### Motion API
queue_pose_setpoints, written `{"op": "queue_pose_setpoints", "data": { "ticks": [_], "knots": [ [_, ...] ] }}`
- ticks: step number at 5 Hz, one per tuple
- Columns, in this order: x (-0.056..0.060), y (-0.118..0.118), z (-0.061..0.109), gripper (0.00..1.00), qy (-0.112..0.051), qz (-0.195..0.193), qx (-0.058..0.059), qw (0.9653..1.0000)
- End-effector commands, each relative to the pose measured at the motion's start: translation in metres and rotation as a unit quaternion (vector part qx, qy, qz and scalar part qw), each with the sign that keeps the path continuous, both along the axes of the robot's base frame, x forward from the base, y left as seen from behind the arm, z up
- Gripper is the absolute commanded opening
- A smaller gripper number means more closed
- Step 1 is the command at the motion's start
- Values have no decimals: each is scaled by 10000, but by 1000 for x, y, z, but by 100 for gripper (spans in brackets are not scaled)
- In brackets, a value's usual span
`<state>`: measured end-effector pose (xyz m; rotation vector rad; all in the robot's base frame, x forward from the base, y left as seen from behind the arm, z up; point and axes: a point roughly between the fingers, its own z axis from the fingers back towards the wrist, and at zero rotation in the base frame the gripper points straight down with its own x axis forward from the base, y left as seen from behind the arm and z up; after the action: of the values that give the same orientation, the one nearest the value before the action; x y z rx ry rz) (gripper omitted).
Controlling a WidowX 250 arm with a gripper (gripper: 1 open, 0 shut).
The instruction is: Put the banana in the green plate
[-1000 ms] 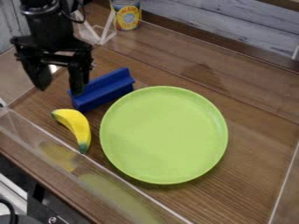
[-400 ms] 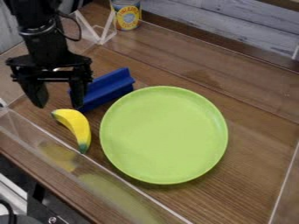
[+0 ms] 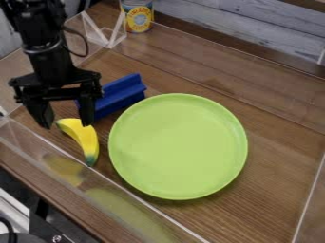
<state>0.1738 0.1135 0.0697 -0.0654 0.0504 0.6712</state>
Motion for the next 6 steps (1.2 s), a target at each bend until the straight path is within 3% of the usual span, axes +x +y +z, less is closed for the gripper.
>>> {"op": "queue_pose_setpoints", "data": {
  "ticks": [1,3,6],
  "knots": [
    [1,3,-6,100,-74,242,6,9997],
    [3,3,-23,100,-77,569,-64,9983],
    [8,2,-39,100,-69,802,-49,9967]
  ]
}}
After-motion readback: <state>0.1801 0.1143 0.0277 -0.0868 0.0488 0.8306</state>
